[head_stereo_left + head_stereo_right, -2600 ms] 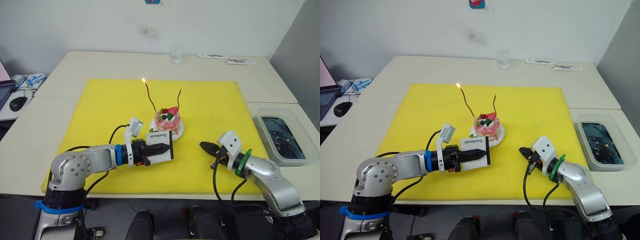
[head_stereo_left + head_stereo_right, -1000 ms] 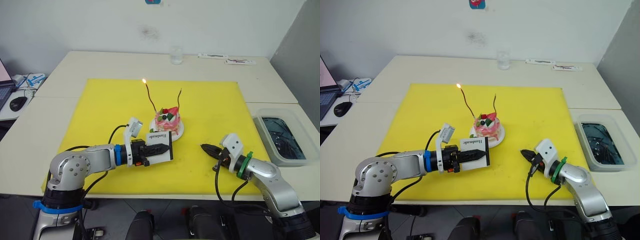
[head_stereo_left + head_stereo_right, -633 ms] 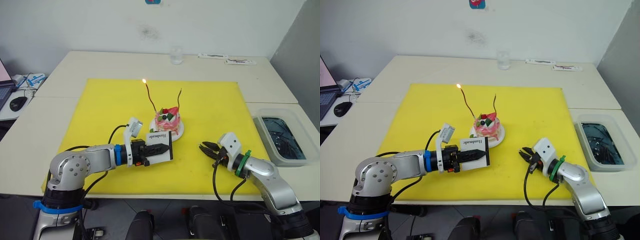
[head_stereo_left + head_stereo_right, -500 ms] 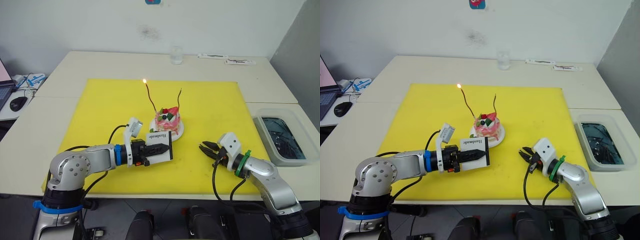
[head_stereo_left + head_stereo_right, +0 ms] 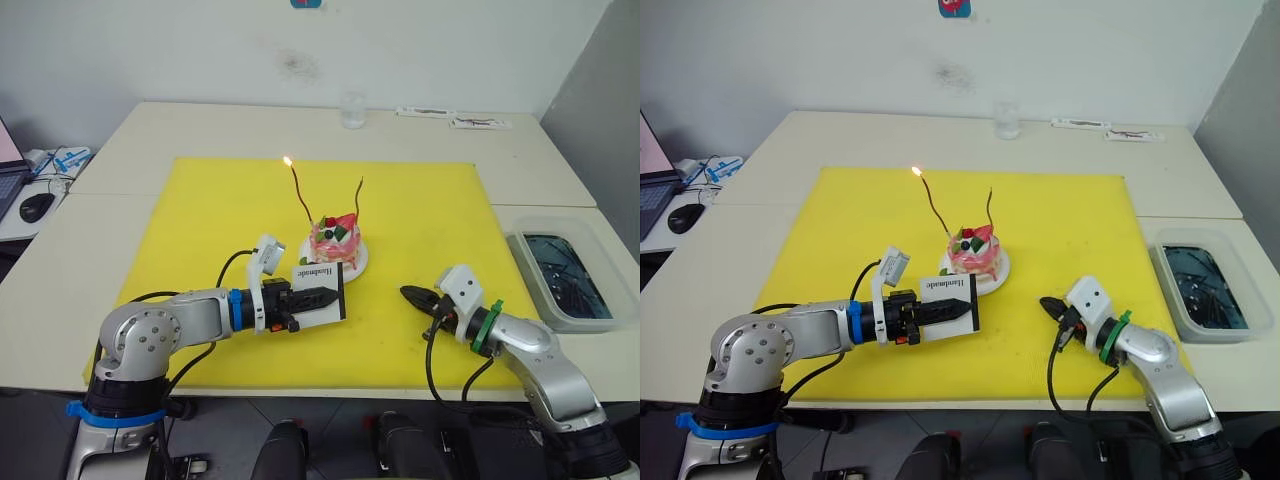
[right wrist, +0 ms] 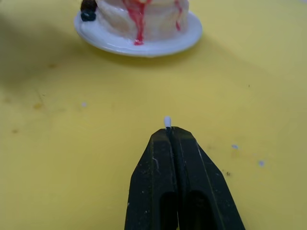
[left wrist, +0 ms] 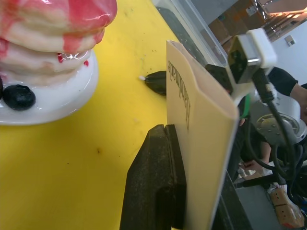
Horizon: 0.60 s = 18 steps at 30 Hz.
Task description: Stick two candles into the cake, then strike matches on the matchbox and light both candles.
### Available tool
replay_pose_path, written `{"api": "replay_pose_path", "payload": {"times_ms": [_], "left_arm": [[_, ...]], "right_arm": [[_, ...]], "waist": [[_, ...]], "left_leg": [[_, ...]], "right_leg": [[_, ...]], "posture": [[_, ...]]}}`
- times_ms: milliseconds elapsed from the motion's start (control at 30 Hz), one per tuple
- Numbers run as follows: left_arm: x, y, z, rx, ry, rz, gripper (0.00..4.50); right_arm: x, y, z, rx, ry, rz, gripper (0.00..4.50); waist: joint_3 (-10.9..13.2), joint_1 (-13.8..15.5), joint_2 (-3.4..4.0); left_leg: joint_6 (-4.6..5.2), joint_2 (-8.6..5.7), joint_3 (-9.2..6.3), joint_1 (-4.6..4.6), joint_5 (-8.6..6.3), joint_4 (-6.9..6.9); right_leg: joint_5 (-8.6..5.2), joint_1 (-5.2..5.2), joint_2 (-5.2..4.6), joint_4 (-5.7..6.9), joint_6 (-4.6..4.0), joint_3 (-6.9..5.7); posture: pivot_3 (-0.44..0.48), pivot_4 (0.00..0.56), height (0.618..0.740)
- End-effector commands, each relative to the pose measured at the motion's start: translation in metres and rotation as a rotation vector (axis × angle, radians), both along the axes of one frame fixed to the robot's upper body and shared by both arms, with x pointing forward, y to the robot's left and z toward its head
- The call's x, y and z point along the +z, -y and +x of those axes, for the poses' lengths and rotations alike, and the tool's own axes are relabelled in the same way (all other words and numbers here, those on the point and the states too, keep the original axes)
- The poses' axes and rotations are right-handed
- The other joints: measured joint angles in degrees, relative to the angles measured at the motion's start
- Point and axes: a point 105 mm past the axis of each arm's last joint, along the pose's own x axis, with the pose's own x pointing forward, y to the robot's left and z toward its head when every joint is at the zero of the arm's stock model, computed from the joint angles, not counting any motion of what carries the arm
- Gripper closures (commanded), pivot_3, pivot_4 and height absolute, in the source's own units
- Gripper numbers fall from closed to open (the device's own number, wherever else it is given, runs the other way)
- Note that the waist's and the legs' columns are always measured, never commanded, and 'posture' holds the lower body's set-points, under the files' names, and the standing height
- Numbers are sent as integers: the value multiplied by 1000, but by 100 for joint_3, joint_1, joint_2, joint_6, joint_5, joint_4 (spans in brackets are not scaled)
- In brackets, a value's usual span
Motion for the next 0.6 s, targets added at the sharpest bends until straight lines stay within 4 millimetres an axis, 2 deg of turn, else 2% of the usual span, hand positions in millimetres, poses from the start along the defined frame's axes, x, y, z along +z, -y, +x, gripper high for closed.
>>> {"api": "replay_pose_path", "payload": {"times_ms": [33,133,200,400,600], "left_arm": [[13,7,3,-17,6,-64,4500],[16,12,8,-17,-27,-105,4500],[18,14,12,-21,-45,-121,4500],[18,15,15,-30,-64,-104,4500],[17,14,12,-33,-66,-98,4500]], "right_arm": [[46,-26,-19,196,126,-26,4475],[63,-42,-30,309,164,-62,4475],[67,-49,-33,366,175,-99,4475],[60,-57,-39,472,179,-206,4475],[55,-56,-28,445,195,-247,4475]], "waist": [[0,1,0],[0,5,0],[0,5,0],[0,9,0],[0,8,0]], "left_leg": [[0,0,-1,0,0,1],[0,0,-6,1,0,1],[0,0,-10,1,0,1],[0,-2,-10,-7,0,0],[-1,-2,-11,-6,0,-1]], "right_leg": [[1,0,0,1,1,-1],[2,2,0,0,3,-6],[4,3,0,0,7,-10],[5,0,-2,-6,10,-12],[6,-1,-3,-3,10,-13]], "posture": [[0,150,740],[0,150,740],[0,150,740],[0,150,740],[0,150,740]]}}
